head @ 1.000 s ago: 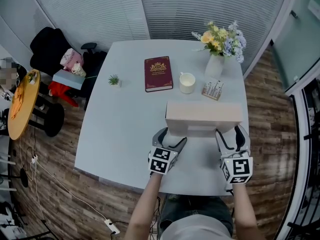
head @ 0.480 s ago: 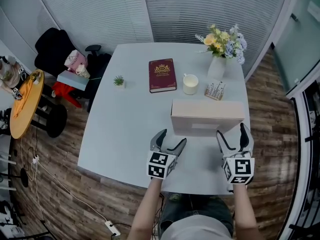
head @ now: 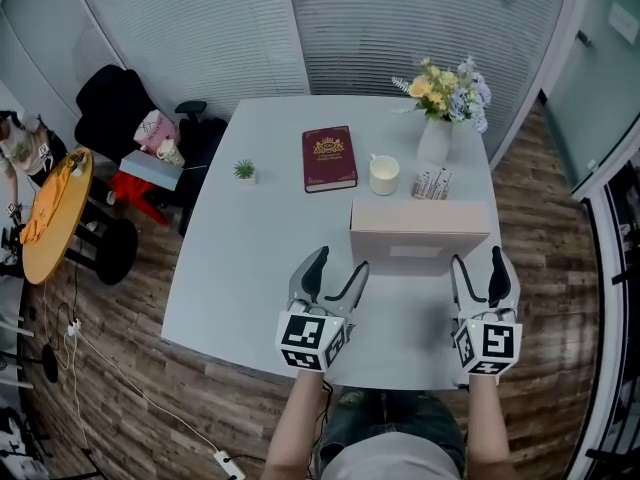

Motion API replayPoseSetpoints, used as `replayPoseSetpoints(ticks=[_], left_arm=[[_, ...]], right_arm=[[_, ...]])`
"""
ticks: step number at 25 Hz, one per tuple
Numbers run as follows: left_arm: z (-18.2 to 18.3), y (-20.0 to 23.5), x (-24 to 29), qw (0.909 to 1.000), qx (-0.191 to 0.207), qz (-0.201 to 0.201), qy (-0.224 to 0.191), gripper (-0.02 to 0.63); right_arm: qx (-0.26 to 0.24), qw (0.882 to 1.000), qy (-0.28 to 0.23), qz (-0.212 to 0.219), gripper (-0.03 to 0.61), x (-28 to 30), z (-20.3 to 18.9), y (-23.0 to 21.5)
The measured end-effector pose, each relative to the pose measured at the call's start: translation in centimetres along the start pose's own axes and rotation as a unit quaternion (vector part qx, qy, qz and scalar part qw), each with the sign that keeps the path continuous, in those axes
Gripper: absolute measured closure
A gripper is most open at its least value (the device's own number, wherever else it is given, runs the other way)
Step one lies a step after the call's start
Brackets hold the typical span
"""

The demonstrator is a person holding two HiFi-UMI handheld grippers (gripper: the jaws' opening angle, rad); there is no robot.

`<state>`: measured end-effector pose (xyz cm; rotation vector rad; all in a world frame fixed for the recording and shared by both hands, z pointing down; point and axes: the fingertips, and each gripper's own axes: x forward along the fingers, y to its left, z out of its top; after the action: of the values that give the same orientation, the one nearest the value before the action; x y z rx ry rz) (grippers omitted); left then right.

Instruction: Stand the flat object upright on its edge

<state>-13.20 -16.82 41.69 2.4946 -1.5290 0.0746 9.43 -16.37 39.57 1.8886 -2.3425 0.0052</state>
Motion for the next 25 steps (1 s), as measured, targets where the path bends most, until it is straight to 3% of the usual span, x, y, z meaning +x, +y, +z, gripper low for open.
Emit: replayPoseSetpoints(ticks=[8, 13, 17, 25], left_arm=[[4.4, -1.0, -1.3, 0.9990, 0.016, 0.020, -0.038, 0.377], [6.2, -1.7, -2.3, 0.9966, 0.020, 0.050, -0.063, 0.486], [7.6, -2.9, -3.3, 0.9944, 0.023, 0.070, -0.076, 0.499], [8.7, -4.8, -4.9, 0.9900, 0.035, 0.102, -0.091, 0.599]], right_arm=[[-0.004, 0.999, -0.030, 0.012, 0.317, -1.4, 2.4, 0.3], [-0.012, 0.998, -0.051, 0.025, 0.394, -2.3, 4.3, -0.1], [-0.023, 0.997, -0.064, 0.030, 0.458, -3.1, 5.9, -0.4], [-0.020, 0.997, -0.071, 0.033, 0.530, -4.3, 6.6, -1.1]])
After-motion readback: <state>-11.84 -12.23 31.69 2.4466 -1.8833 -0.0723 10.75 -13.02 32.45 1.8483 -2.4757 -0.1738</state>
